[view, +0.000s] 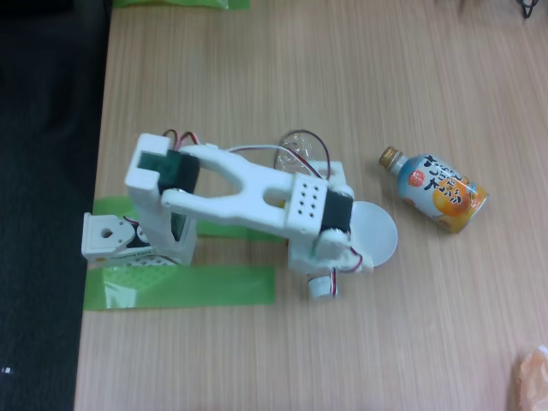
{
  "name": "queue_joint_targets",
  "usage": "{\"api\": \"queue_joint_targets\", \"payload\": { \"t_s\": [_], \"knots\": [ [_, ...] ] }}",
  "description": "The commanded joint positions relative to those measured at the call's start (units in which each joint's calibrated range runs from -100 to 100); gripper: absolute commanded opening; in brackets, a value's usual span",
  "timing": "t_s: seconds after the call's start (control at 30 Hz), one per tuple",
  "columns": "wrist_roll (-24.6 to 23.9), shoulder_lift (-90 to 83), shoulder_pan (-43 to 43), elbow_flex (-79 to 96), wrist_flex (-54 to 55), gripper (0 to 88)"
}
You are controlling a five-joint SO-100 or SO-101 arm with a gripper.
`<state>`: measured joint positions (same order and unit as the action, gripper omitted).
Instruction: Pick up the plastic bottle and stand it up on the white place
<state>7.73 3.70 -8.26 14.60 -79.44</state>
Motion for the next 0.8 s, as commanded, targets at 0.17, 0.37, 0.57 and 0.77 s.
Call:
{"api": "queue_joint_targets", "payload": {
  "t_s": [0.17,0.37,0.57,0.77],
  "knots": [
    [0.33,4.07,-2.93,-4.50,-0.47,37.7],
    [0.38,4.23,-3.15,-3.69,-0.56,37.7],
    [0.43,4.32,-3.08,-2.33,-0.39,37.7],
    [0.43,4.32,-3.00,-0.15,-0.56,37.7]
  ]
}}
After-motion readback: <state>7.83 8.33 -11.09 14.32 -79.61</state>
